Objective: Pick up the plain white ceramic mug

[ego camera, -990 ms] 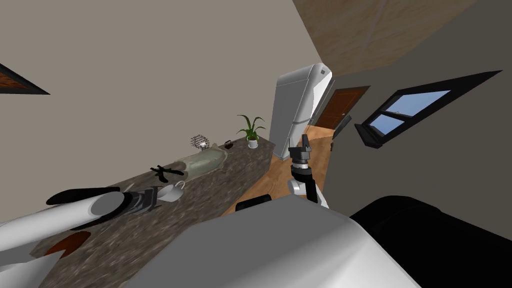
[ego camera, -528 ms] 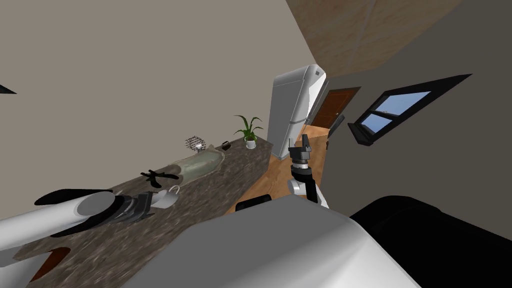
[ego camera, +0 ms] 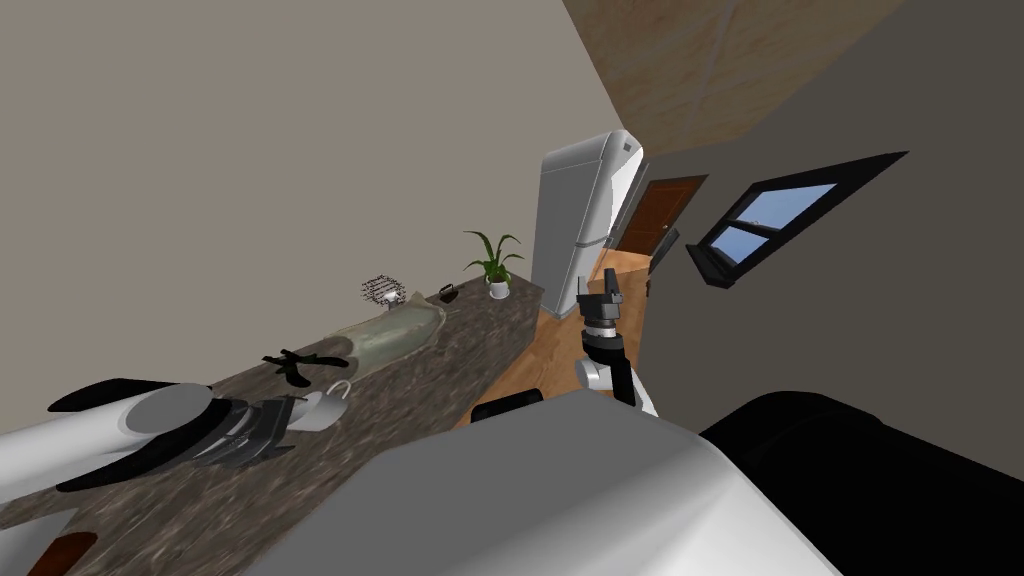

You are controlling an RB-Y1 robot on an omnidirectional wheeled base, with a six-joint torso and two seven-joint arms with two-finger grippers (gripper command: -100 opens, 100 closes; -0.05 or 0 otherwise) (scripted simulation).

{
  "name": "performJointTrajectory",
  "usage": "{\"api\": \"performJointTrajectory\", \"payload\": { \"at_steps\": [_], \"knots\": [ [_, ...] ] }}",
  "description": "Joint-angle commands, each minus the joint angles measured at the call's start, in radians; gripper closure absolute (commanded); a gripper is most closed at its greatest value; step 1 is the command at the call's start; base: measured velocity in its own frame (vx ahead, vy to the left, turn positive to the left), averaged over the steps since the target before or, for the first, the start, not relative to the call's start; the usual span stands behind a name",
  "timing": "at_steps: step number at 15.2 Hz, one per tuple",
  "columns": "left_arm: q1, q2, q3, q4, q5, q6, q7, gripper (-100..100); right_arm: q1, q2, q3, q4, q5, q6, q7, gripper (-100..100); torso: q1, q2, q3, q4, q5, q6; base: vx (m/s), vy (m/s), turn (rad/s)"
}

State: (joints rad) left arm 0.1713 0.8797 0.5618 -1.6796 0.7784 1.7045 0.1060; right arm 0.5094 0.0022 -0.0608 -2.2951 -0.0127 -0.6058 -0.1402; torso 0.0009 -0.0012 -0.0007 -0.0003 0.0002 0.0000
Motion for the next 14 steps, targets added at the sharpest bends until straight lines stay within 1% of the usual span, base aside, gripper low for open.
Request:
{"api": "performJointTrajectory", "payload": {
  "at_steps": [1,2,3,4,5,6,7,8,9,10,12,13,14],
  "knots": [
    [-0.008,0.009,0.005,0.013,0.009,0.044,0.000,-100,0.000,0.000,0.000,0.000,0.000,0.000,0.000,0,0.000,0.000,0.000,0.000,0.000,0.000,0.028,0.019,-0.077],
    [-0.013,0.017,0.012,0.026,0.019,0.067,0.000,-100,0.000,0.000,0.000,0.000,0.000,0.000,0.000,0,0.000,0.000,0.000,0.000,0.000,0.000,0.036,0.022,-0.092],
    [-0.013,0.017,0.012,0.026,0.019,0.087,0.000,-100,0.000,0.000,0.000,0.000,0.000,0.000,0.000,0,0.000,-0.001,0.000,0.000,0.000,0.000,0.038,0.025,-0.066],
    [-0.013,0.017,0.012,0.026,0.019,0.087,0.000,-100,0.000,0.000,0.000,0.000,0.000,0.000,0.000,0,0.001,-0.001,0.000,0.000,0.000,0.000,0.025,0.020,-0.017],
    [-0.018,0.024,0.019,0.037,0.027,0.122,0.000,-100,0.000,0.000,0.000,0.000,0.000,0.000,0.000,0,0.000,0.000,0.000,0.000,0.000,0.000,0.022,0.022,-0.041],
    [-0.018,0.024,0.019,0.037,0.027,0.126,0.000,-100,0.000,0.000,0.000,0.000,0.000,0.000,0.000,0,0.001,0.000,0.000,0.000,0.000,0.000,0.022,0.025,-0.053],
    [-0.022,0.029,0.025,0.047,0.034,0.156,0.000,-100,0.000,0.000,0.000,0.000,0.000,0.000,0.000,0,0.001,0.000,0.000,0.000,0.000,0.000,0.026,0.029,-0.061],
    [-0.022,0.029,0.025,0.047,0.034,0.161,0.000,-100,0.000,0.000,0.000,0.000,0.000,0.000,0.000,0,0.001,0.000,0.000,0.000,0.000,0.000,0.031,0.029,-0.055],
    [-0.025,0.033,0.029,0.054,0.038,0.192,-0.001,-100,0.000,0.000,0.000,0.000,0.000,0.000,0.000,0,0.001,0.000,0.000,0.000,0.000,0.000,0.037,0.028,-0.050],
    [-0.025,0.033,0.029,0.054,0.038,0.192,-0.001,-100,0.000,0.000,0.000,0.000,0.000,0.000,0.000,0,0.001,-0.001,0.000,0.000,0.000,0.000,0.035,0.028,-0.034],
    [-0.029,0.038,0.034,0.061,0.043,0.231,-0.001,-100,0.000,0.000,0.000,0.000,0.000,0.000,0.000,0,0.001,-0.001,0.000,0.000,0.000,0.000,0.031,0.026,-0.034],
    [-0.027,0.035,0.032,0.056,0.041,0.209,0.000,-100,0.000,0.000,0.000,0.000,0.000,0.000,0.000,0,0.001,-0.001,0.000,0.000,0.000,0.000,0.017,0.015,-0.015],
    [-0.028,0.022,0.016,0.080,0.025,0.182,-0.008,-100,0.000,0.000,0.000,0.000,0.000,0.000,0.000,0,0.000,0.000,0.000,0.000,0.000,0.000,-0.005,0.006,-0.025]
  ]
}}
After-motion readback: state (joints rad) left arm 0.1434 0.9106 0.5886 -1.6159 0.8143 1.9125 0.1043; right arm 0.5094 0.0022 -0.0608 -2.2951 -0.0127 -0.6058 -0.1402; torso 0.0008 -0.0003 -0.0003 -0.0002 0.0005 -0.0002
